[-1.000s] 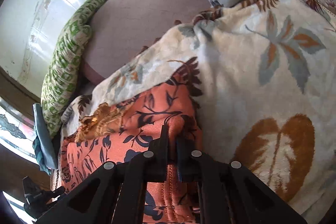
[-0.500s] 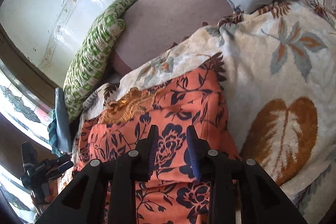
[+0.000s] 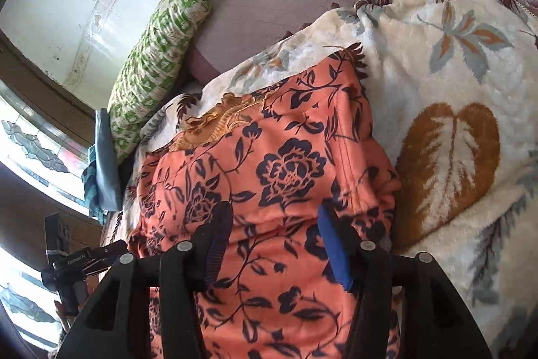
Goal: Fold small clothes
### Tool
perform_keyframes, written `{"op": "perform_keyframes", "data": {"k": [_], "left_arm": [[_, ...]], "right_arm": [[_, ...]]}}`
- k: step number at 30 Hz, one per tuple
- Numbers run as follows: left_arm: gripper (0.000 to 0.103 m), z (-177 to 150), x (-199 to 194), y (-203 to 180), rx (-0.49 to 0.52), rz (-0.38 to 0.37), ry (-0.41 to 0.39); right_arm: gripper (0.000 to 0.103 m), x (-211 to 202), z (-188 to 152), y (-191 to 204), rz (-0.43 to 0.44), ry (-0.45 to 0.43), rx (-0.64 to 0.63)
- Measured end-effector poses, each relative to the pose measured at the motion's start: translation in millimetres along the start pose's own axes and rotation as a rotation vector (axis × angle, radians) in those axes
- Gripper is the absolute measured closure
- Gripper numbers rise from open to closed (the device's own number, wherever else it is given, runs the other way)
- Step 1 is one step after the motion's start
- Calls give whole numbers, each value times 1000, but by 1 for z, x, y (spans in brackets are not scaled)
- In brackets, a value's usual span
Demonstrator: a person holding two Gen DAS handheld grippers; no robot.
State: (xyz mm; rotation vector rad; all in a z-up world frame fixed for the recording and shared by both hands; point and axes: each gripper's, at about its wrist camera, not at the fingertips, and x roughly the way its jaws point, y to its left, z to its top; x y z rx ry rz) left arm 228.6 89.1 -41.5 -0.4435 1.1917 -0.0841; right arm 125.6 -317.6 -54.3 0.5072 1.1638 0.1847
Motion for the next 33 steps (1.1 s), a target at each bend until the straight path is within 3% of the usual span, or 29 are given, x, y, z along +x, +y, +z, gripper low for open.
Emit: {"op": "perform_keyframes", "data": {"k": [4, 9, 12, 15, 20, 23, 25, 29, 33], "left_arm": [[49, -40, -47, 17, 40, 41, 3], [48, -89, -111, 49, 40, 23, -4], [48, -114, -128, 64, 56, 62, 13], [48, -132, -132, 78, 54, 67, 21], [48, -132, -127, 103, -16, 59, 30], [48, -134, -123, 115, -57, -11, 71], [47, -134, -117, 122, -77, -71, 105], [46, -139, -108, 131, -95, -79, 143], [34, -141, -103, 125, -47, -87, 150]], "right_arm": [[46, -41, -39, -2, -7, 30, -16], [40, -92, -91, -25, -82, 40, -28], [38, -110, -116, -48, -123, 61, -8], [38, -119, -137, -69, -123, 86, 39], [38, -112, -155, -89, -143, 123, 89], [38, -102, -163, -92, -128, 164, 93], [34, -95, -167, -89, -98, 192, 71], [32, -92, -174, -75, 63, 244, 39], [32, -89, -176, -66, 35, 263, -41]]}}
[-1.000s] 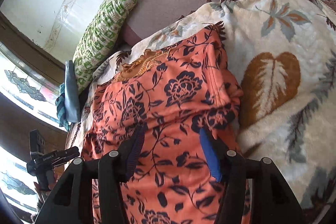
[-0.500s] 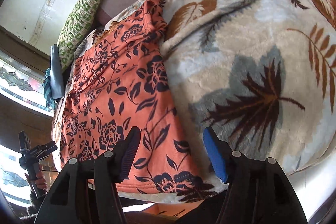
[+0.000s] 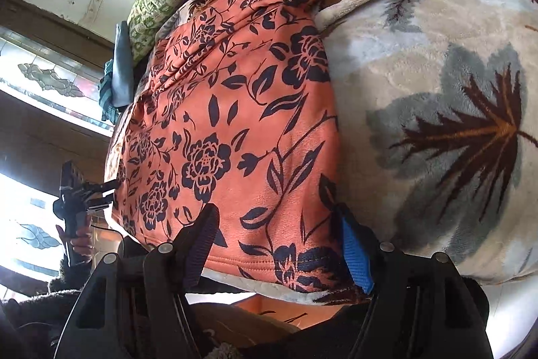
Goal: Fold small clothes
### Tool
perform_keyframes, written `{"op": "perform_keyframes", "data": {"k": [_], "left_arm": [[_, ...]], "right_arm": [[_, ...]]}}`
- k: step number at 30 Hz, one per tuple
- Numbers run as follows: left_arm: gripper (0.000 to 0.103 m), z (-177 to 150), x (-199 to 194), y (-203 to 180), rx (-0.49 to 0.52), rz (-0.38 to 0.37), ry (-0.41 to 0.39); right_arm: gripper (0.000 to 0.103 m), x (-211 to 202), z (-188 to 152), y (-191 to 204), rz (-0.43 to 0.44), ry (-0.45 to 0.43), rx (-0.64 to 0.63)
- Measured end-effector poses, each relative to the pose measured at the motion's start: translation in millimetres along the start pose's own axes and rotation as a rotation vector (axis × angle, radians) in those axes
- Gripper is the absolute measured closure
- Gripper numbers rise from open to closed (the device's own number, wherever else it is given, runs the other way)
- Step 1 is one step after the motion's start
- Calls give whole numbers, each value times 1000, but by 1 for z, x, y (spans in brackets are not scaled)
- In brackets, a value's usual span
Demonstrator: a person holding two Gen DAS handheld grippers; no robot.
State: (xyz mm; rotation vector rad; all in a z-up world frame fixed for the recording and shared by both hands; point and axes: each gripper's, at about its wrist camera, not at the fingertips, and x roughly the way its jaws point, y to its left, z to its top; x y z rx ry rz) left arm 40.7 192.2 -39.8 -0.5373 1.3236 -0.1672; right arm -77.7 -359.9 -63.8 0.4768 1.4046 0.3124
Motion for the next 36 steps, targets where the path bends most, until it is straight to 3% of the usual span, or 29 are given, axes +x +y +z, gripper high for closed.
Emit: {"op": "perform_keyframes", "data": {"k": [3, 6, 8, 10, 14, 15, 16, 18, 20, 24, 31, 36], "left_arm": [[32, 3, 10, -9, 32, 2, 1], [32, 0, 12, -16, 66, 3, -1], [33, -3, 13, -20, 79, -17, 2], [33, -6, 14, -22, 99, -15, 9], [33, -3, 25, -24, 109, 6, 31], [38, -3, 24, -26, 108, 6, 21], [45, -3, 21, -27, 113, 10, 7], [98, -4, 15, -26, 99, -51, 11], [97, -4, 6, -24, 69, -120, -12], [97, -2, -16, -33, 86, -177, -73], [97, 20, -35, -53, 73, -248, -129], [97, 59, -45, -62, 54, -276, -188]], "right_arm": [[35, 3, -1, -5, -13, -9, 10], [53, 4, -4, -2, -74, -20, -36], [93, 2, -6, -4, -16, -6, -43], [88, 2, -9, -7, -6, -1, -28], [89, 11, -9, -17, 18, 16, 16], [89, 10, -9, -16, 10, 11, 7], [91, 9, -9, -14, 9, 2, 5], [92, 5, -9, -16, 75, -15, 56], [92, 0, -10, -21, 170, -39, 135], [92, -10, -4, -19, 303, -81, 210], [92, -17, 23, -5, 430, -136, 252], [92, -20, 63, -1, 516, -201, 273]]}}
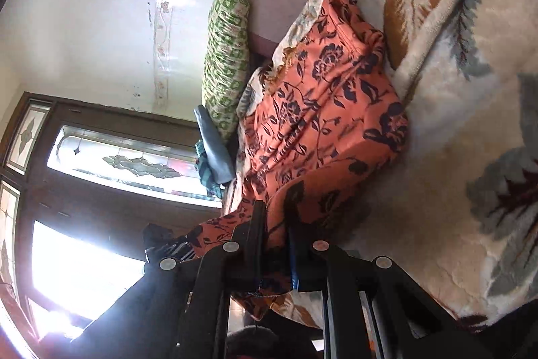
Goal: Fold small clothes
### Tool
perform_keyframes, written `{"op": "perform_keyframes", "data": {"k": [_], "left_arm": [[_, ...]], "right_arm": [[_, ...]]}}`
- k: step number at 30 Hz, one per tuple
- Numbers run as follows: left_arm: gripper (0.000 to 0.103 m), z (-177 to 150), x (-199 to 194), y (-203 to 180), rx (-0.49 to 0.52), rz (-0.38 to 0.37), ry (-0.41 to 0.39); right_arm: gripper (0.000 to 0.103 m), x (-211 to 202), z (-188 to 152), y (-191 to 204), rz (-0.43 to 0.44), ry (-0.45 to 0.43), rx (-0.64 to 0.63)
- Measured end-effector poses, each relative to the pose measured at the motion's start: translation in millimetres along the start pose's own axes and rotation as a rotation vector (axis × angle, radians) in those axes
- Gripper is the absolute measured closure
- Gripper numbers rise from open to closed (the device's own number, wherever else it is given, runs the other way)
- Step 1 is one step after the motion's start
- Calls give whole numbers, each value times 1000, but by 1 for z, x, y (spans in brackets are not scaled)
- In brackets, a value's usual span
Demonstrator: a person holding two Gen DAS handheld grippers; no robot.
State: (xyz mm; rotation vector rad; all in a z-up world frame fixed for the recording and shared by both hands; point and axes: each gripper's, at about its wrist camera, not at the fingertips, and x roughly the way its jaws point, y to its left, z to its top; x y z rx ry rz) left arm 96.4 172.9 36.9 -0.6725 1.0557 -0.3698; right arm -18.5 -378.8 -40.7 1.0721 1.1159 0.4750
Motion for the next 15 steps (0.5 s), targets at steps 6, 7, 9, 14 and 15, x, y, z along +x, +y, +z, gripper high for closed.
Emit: {"op": "perform_keyframes", "data": {"k": [6, 7, 9, 14, 15], "left_arm": [[97, 67, 26, -12, -10, 31, -60], [97, 80, 36, -13, -11, 43, -62], [97, 106, 60, -15, -14, 77, -65], [97, 172, 126, -12, -68, 196, -64], [97, 183, 139, -11, -86, 216, -69]], "right_arm": [[92, 19, 68, 3, 72, -85, 29], [92, 24, 80, 2, 72, -101, 32], [92, 35, 105, -3, 62, -128, 44], [92, 66, 165, -22, 11, -198, 93], [92, 72, 177, -26, -2, -210, 101]]}}
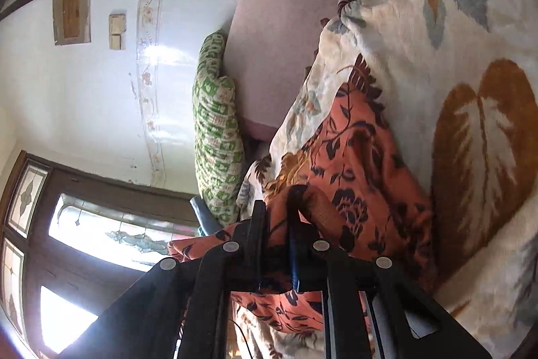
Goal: Fold small clothes
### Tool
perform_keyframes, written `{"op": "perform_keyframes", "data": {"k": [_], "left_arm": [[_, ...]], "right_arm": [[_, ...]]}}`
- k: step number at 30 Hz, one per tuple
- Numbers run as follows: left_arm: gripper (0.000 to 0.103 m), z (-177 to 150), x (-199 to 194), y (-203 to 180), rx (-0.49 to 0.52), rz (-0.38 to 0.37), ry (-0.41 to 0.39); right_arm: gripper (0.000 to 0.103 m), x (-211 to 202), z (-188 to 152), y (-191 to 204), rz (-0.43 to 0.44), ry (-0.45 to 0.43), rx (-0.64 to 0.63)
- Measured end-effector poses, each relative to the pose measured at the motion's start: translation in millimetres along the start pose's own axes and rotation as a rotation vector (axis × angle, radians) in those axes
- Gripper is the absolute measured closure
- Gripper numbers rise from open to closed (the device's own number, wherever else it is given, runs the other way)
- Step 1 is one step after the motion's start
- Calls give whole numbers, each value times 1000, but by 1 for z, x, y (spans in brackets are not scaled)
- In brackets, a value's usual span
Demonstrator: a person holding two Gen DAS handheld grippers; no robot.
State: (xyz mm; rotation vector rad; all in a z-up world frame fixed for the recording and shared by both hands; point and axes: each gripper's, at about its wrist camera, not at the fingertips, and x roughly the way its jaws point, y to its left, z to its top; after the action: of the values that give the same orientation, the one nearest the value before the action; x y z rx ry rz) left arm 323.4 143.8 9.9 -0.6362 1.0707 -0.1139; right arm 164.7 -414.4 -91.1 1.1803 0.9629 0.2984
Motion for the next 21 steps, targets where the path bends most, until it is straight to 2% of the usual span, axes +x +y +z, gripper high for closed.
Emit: {"op": "perform_keyframes", "data": {"k": [3, 5, 6, 7, 9, 12, 13, 14, 17, 18, 21], "left_arm": [[95, 27, 40, -5, -53, 90, -5], [95, 36, 69, 2, -101, 185, 47], [95, 39, 84, 7, -134, 208, 79], [95, 41, 93, 13, -165, 207, 103], [95, 49, 97, 23, -229, 160, 127], [94, 63, 86, 28, -310, 22, 125], [93, 67, 80, 27, -320, -7, 116], [93, 70, 74, 25, -325, -33, 108], [91, 73, 59, 16, -301, -82, 96], [86, 72, 55, 13, -281, -81, 94], [56, 61, 35, 1, -194, 11, 30]], "right_arm": [[88, 25, 30, -11, -87, -42, 20], [88, 44, 44, -25, -155, -40, 66], [87, 52, 49, -30, -190, -29, 76], [86, 55, 51, -33, -225, -29, 79], [84, 56, 53, -35, -225, -33, 91], [64, 43, 57, -30, -196, -94, 76], [51, 35, 59, -28, -184, -128, 76], [45, 27, 61, -26, -170, -159, 81], [45, 9, 66, -20, -137, -205, 76], [45, 6, 65, -16, -143, -200, 64], [44, 5, 51, -4, -167, -138, -2]]}}
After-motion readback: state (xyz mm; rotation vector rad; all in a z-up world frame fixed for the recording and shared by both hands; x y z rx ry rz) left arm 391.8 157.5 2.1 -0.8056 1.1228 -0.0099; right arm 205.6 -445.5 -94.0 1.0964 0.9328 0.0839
